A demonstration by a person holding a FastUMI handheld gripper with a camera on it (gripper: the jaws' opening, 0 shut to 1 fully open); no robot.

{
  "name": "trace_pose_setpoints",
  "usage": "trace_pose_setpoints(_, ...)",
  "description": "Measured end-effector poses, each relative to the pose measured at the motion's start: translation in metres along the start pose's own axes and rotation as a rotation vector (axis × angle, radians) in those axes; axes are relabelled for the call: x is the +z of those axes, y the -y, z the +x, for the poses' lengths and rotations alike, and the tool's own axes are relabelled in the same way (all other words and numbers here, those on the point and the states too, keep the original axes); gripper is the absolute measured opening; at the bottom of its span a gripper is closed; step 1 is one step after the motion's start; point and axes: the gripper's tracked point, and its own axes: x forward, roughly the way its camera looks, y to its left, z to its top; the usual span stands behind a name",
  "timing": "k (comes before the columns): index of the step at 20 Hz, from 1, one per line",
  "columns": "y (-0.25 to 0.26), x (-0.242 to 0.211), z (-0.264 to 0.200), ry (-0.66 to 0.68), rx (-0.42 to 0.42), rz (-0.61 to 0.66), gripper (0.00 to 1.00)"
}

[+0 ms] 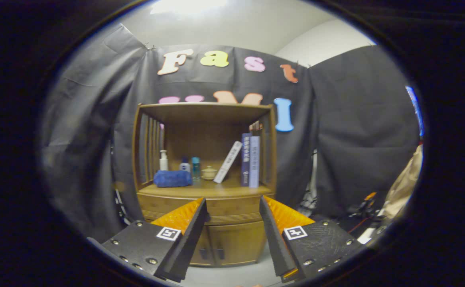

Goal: Pull open the drawer, take out the items inside it, and place them on the countertop above the cabinet.

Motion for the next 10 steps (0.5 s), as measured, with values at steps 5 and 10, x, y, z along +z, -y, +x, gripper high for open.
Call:
trace_pose_setpoints(5, -0.036, -0.079, 0.088, -0.167, 0.056, -0.011, 0.79)
trace_pose_setpoints(10, -0.049, -0.160, 0.165, -0.353, 0.079, -0.011, 0.80)
